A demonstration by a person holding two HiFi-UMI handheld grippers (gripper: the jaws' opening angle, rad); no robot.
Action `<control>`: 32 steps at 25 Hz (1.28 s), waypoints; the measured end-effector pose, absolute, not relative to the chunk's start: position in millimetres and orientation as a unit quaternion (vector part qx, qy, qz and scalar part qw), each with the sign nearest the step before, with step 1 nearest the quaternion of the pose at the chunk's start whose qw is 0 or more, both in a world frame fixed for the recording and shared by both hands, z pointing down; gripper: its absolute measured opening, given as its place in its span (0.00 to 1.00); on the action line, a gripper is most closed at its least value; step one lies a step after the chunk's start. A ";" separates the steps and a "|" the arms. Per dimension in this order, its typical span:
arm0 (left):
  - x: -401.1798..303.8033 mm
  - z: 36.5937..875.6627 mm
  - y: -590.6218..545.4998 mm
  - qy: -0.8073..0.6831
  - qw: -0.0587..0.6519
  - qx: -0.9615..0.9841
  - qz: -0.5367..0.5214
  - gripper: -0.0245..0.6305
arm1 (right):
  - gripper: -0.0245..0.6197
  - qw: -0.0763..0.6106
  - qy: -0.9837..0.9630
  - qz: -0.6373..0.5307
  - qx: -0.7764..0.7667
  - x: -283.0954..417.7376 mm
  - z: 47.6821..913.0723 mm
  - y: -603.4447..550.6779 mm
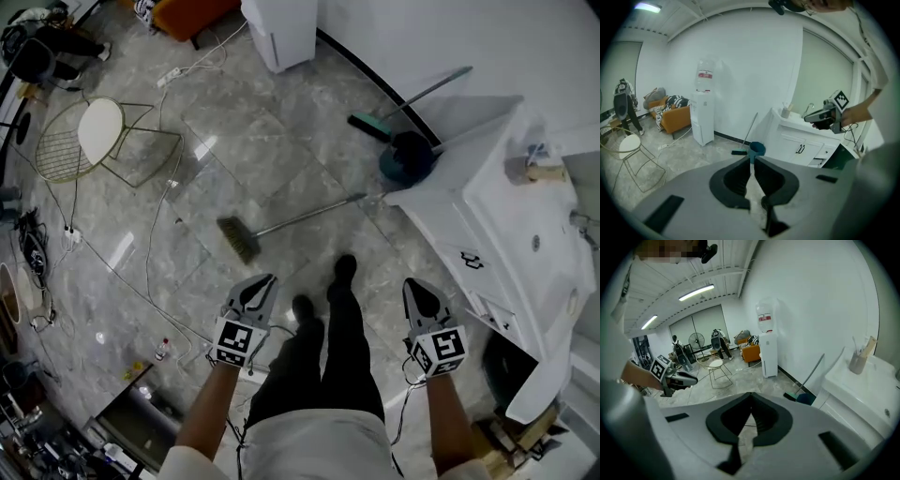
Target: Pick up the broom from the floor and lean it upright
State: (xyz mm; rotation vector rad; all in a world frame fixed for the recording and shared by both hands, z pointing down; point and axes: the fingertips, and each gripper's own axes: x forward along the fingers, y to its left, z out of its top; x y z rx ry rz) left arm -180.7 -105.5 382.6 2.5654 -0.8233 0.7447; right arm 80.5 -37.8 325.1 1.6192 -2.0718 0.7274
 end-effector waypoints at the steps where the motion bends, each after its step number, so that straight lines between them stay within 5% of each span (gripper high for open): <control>1: -174.1 393.9 -112.6 -0.286 0.169 0.905 0.267 0.08 | 0.04 0.205 -0.743 0.263 0.580 85.2 336.7 -47.6; 21: -60.1 732.7 -207.1 -0.267 0.194 0.886 0.326 0.08 | 0.04 0.238 -0.772 0.325 0.492 124.0 672.4 -155.9; 32: -64.7 929.1 -182.3 -0.227 0.211 0.869 0.385 0.08 | 0.04 0.239 -0.761 0.349 0.492 115.8 832.8 -142.7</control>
